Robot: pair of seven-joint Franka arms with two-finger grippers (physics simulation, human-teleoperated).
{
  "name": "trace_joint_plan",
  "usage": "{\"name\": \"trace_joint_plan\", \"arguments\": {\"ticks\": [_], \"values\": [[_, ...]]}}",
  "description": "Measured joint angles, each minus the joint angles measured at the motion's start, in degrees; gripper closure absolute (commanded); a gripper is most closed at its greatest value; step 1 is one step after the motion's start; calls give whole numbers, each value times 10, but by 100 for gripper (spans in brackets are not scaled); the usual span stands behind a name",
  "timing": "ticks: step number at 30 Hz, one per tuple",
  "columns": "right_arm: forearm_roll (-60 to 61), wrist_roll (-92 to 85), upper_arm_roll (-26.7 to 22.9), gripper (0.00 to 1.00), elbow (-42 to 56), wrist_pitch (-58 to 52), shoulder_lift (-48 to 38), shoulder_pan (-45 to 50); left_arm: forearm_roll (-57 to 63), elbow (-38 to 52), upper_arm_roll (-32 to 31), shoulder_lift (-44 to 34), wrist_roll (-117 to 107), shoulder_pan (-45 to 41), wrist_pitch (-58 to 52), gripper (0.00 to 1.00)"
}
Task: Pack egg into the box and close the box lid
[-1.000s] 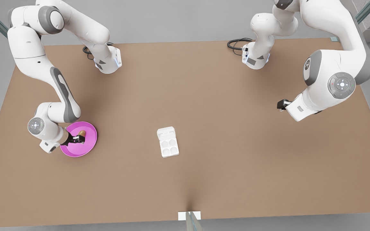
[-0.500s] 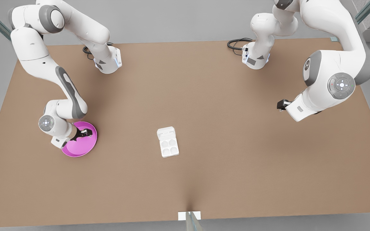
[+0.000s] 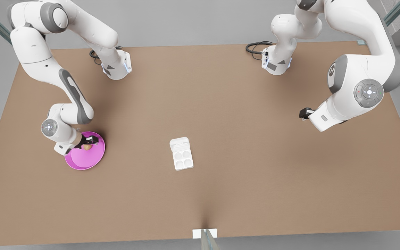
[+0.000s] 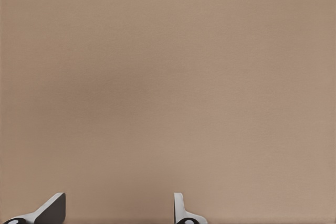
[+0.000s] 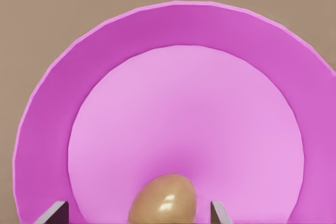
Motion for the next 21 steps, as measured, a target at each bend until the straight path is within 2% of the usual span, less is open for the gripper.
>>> {"name": "trace_joint_plan", "arguments": {"ticks": [21], "values": [[1,-1,-3,0,3,14,18,-17,0,0,0,4,1,0,1,0]]}}
